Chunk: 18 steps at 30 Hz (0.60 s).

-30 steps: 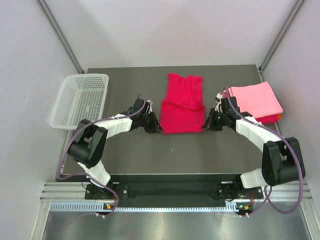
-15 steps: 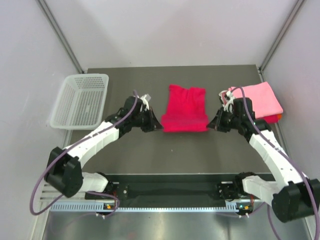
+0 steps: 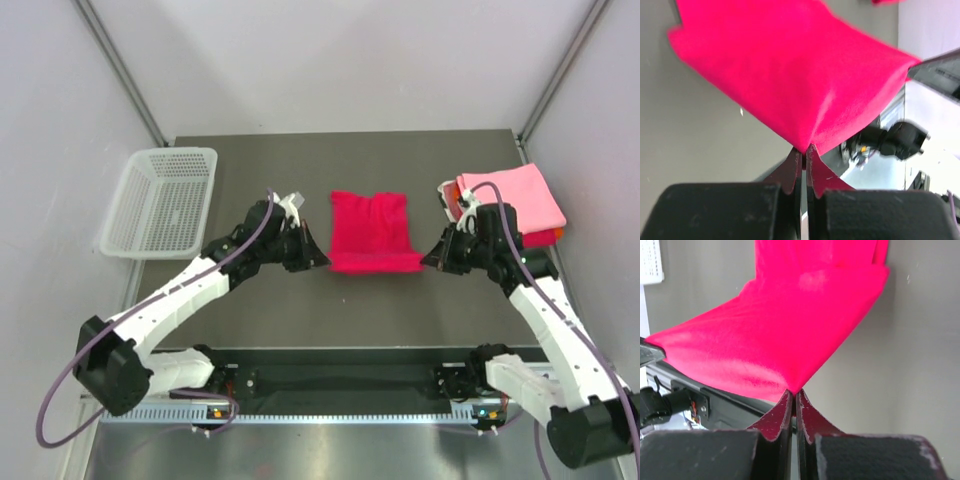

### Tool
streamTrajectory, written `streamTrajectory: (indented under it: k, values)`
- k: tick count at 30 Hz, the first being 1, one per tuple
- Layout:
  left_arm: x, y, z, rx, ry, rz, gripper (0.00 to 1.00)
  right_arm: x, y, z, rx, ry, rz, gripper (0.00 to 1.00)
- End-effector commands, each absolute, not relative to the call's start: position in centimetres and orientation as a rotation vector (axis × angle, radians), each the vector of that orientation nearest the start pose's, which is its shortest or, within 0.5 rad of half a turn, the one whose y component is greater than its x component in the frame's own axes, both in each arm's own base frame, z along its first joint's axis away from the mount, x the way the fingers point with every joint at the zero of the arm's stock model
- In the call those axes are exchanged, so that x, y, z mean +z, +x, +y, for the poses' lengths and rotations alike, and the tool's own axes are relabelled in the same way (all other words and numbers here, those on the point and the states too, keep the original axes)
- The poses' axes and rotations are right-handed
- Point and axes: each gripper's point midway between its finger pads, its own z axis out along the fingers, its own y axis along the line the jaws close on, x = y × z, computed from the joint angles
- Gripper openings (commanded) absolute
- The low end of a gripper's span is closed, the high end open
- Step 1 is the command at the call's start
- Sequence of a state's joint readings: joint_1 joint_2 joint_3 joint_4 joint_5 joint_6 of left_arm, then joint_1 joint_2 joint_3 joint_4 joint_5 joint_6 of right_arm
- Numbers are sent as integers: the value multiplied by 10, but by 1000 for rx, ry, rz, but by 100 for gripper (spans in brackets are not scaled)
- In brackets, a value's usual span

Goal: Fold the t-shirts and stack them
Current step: Fold the tshirt

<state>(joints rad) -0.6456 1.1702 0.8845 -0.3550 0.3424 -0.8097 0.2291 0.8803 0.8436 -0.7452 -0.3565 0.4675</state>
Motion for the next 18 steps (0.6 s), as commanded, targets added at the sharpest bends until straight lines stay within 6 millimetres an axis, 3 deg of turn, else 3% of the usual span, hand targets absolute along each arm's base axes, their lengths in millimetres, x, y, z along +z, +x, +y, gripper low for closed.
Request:
streamTrajectory:
  k: [1,9,10,11,13,14,18]
  values:
    - [211,246,-272,-1105,-47,2388,0,200,242,129,694,98,2371,0]
    - [208,307,-274,-1094,-121,2369,0,208,306,132,691,124,2359,0]
    - [198,315,-275,-1083,-133,2396,0,201,315,132,687,135,2384,0]
    - [206,327,-274,-1095,-138,2376,0,208,325,129,687,140,2364,0]
    - [196,343,-277,-1084,-140,2396,0,198,340,128,687,152,2392,0]
    - [207,354,-279,-1089,-132,2370,0,197,346,126,688,159,2393,0]
    - [202,394,-277,-1078,-155,2379,0,196,382,115,725,195,2380,0]
